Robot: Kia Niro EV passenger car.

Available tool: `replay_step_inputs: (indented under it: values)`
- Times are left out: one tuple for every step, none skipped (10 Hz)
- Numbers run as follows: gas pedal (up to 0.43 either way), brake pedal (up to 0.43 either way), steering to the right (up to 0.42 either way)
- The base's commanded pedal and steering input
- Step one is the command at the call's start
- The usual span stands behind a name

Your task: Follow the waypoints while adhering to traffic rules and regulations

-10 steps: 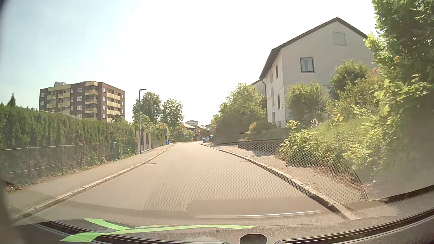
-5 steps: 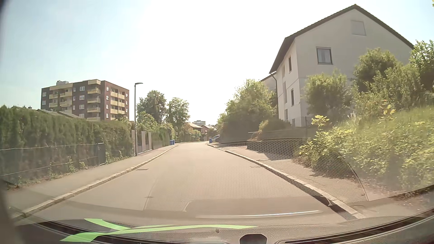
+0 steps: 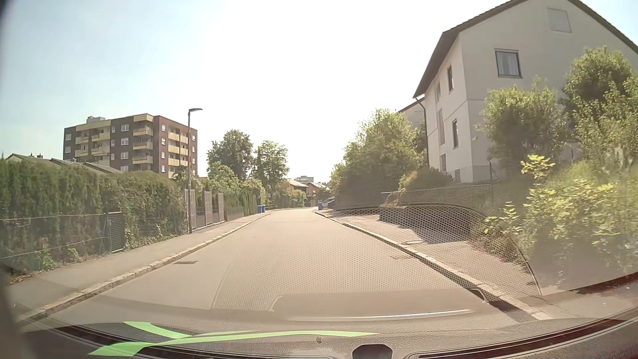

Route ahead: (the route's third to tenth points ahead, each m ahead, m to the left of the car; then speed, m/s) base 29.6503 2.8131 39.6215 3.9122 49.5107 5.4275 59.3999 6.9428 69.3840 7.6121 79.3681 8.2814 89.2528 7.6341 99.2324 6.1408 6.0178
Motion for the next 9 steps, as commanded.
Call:
replay_step_inputs:
  values:
    - [0.079, 0.0, -0.045]
    - [0.079, 0.0, -0.044]
    - [0.079, 0.0, -0.042]
    - [0.079, 0.0, -0.041]
    - [0.079, 0.0, -0.04]
    - [0.079, 0.0, -0.039]
    - [0.079, 0.0, -0.039]
    - [0.079, 0.0, -0.038]
    - [0.079, 0.0, -0.035]
